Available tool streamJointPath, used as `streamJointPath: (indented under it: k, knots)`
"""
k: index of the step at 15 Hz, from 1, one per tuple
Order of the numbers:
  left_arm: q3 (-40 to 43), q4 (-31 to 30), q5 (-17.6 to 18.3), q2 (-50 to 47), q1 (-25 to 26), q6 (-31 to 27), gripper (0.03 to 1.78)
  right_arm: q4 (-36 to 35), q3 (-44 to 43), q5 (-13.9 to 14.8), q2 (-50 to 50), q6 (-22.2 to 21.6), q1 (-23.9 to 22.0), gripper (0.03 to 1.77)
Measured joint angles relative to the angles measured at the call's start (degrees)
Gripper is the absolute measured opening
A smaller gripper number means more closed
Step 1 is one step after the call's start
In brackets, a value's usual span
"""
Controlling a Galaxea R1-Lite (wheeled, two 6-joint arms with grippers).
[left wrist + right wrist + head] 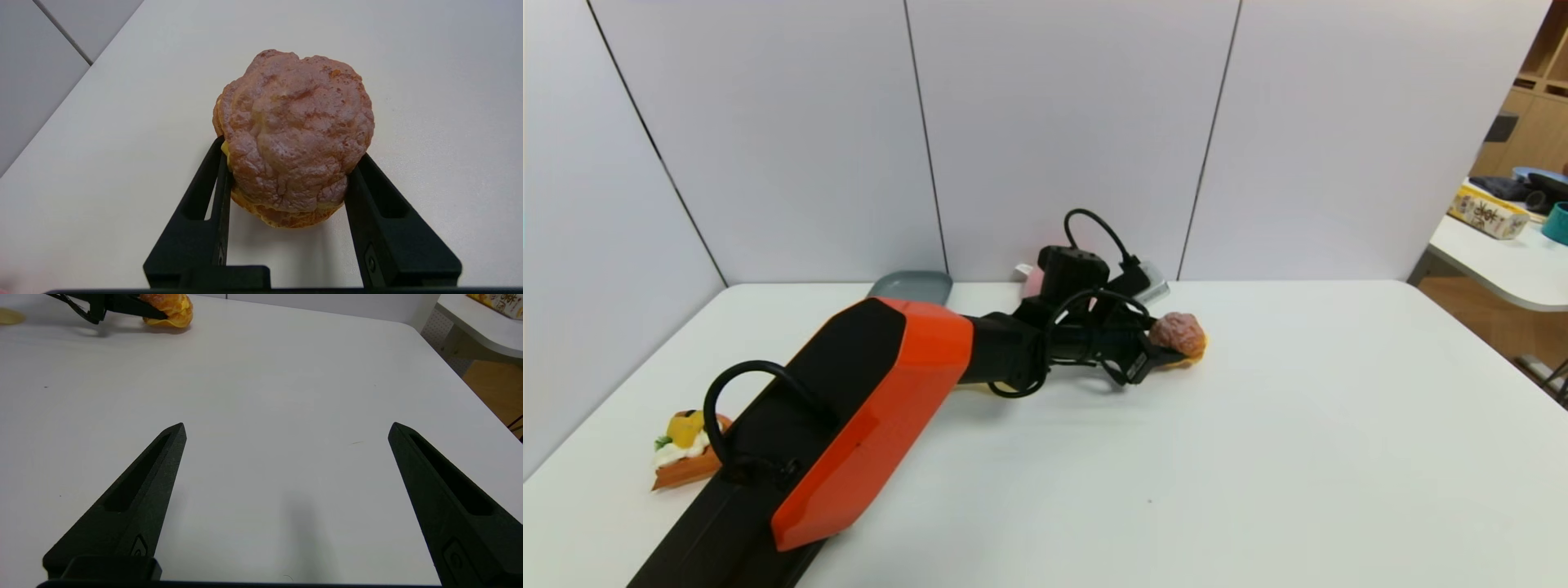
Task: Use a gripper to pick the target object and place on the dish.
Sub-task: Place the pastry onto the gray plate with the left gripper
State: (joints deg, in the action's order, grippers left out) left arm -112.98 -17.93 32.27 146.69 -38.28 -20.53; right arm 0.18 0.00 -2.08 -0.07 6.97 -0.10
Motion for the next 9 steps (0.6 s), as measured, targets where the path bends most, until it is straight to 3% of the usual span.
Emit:
streamJointPath:
  k: [4,9]
  knots:
    - [3.7,2.6,-0.1,-5.2,2.6,-1.3,0.83,0.0,0.0,0.0,0.0,0.0,0.0,1.71]
    - [18.9,2.7,-0.2,-17.1,9.9,-3.4,0.83,0.0,0.0,0.0,0.0,0.0,0.0,1.71]
